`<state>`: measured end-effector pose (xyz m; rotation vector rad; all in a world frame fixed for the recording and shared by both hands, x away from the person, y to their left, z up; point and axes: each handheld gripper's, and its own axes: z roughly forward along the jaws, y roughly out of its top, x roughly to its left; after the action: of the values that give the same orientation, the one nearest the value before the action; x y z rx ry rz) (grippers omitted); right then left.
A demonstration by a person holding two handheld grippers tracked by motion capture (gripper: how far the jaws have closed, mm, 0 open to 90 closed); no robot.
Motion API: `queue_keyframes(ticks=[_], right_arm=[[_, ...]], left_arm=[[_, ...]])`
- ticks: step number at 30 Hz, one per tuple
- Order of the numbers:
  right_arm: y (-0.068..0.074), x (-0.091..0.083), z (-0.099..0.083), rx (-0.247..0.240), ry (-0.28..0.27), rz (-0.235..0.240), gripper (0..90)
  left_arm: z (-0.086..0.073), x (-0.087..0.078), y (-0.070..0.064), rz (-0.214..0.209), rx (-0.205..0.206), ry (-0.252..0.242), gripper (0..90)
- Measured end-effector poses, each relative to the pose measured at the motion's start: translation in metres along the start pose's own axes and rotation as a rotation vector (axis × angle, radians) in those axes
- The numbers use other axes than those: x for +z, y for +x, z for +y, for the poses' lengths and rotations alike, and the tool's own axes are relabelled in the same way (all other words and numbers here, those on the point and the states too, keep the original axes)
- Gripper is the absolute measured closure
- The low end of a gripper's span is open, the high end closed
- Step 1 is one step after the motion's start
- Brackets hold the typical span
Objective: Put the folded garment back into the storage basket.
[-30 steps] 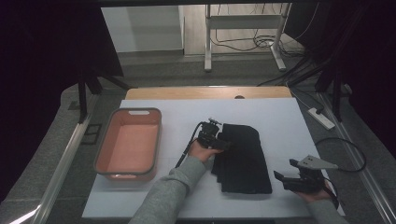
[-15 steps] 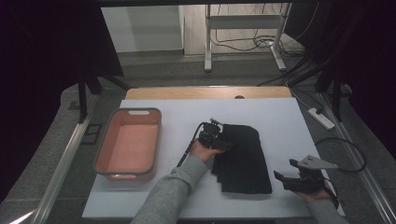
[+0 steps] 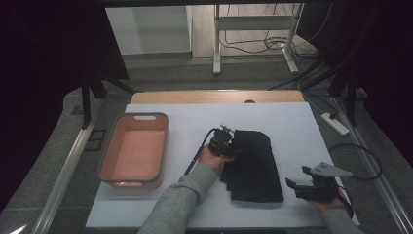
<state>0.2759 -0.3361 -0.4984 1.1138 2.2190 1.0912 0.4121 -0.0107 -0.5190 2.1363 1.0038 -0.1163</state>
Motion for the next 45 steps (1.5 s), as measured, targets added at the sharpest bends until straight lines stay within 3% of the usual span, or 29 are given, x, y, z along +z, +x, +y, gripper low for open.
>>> queue_keyframes(ticks=[6,17,24,45], right_arm=[[-0.001,0.0,0.0,0.002,-0.001,-0.002,20.9],[-0.001,-0.001,0.0,0.003,-0.006,-0.01,21.0],[-0.001,-0.002,0.0,0.004,-0.009,-0.011,21.0],[-0.002,-0.002,0.0,0.007,-0.016,-0.024,21.0]], left_arm=[[0.0,-0.005,-0.001,-0.012,0.02,-0.025,50.8],[0.003,-0.024,-0.004,-0.093,0.018,-0.115,55.8],[0.004,-0.033,-0.001,-0.155,-0.012,-0.158,58.0],[0.01,-0.062,-0.01,-0.191,0.023,-0.246,58.8]])
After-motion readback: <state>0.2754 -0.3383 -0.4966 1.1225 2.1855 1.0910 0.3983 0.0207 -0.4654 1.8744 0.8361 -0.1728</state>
